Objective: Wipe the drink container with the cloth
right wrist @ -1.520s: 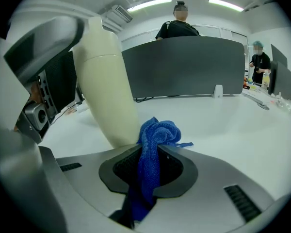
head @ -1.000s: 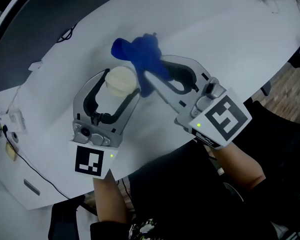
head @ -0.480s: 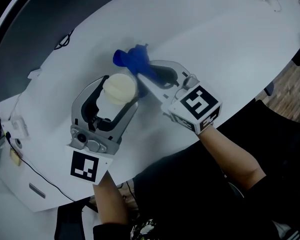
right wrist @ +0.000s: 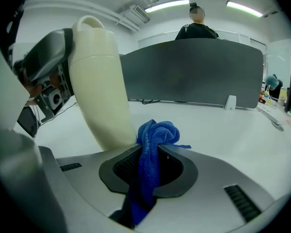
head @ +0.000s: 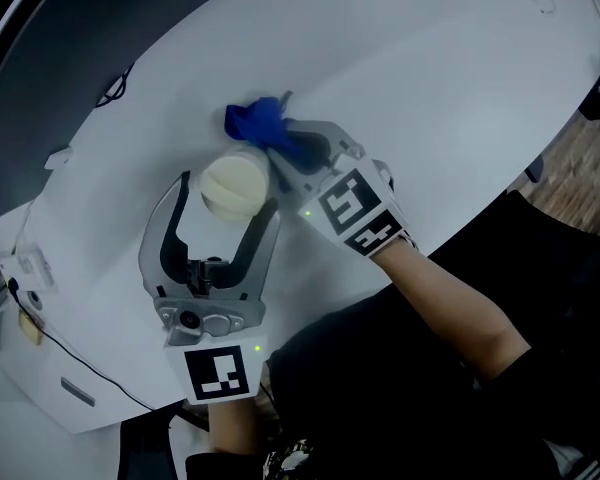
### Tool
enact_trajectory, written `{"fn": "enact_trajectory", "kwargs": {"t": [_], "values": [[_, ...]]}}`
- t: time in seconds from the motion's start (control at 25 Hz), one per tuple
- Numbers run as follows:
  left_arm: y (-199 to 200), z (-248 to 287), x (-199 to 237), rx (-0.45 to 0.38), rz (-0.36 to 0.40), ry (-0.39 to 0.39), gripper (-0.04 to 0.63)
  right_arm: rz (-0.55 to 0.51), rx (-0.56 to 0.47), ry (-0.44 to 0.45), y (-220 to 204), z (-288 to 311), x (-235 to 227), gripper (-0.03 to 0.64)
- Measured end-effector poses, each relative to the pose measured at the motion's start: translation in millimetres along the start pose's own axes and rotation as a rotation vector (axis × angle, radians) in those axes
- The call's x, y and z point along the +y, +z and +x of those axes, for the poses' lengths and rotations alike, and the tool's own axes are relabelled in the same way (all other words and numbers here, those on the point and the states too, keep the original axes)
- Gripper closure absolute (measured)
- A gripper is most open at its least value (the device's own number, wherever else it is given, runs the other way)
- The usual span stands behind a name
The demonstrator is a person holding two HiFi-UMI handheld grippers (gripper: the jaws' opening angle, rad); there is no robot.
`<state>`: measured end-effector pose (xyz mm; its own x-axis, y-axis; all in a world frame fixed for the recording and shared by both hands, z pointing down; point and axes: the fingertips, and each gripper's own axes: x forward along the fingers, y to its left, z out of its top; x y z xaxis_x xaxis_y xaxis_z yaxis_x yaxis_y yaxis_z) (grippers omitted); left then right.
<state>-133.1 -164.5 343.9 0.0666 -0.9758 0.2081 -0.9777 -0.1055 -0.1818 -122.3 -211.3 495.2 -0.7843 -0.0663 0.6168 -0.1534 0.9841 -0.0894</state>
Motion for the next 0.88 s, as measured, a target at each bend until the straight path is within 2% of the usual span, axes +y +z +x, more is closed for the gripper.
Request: {"fn": "enact_trajectory", "kwargs": {"t": [0.08,0.16,0.24,0.32,0.4,0.48,0.56,0.64,0.76,0.88], "values": [[4,-2,1,0.000,-0.037,0.135,0.295,-0.005,-0.003,-0.008,-1,-1,0,0.565],[4,4,-1,0.013,-0.088,0.214,0.291,-0.012,-0.006,-0.017,-1,-1,-1,0.566],[3,9,-2,0.023,-0.125,0.252,0.291,-0.015,-0.009,-0.025,-1,-1,-1,0.566],[3,9,0,0.017,-0.142,0.253,0.328,0.005,-0.024,-0.024,0,-1,-1,0.565],[2,8,-1,-0.014,-0.125,0.188,0.330,0.082,-0.066,-0.012,1,-5,-5,0.552],[3,7,-4,-0.066,-0.099,0.055,0.331,0.189,-0.137,-0.012,10,-20,-16,0.552],[5,7,-6,-0.113,-0.080,-0.093,0.333,0.240,-0.251,-0.021,33,-47,-29,0.552],[6,7,-6,-0.140,-0.072,-0.194,0.334,0.284,-0.396,0.025,67,-77,-33,0.552],[6,7,-6,-0.152,-0.076,-0.256,0.336,0.290,-0.568,0.167,112,-108,-24,0.552],[6,7,-5,-0.166,-0.099,-0.260,0.336,0.209,-0.578,0.264,124,-108,-2,0.552]]}}
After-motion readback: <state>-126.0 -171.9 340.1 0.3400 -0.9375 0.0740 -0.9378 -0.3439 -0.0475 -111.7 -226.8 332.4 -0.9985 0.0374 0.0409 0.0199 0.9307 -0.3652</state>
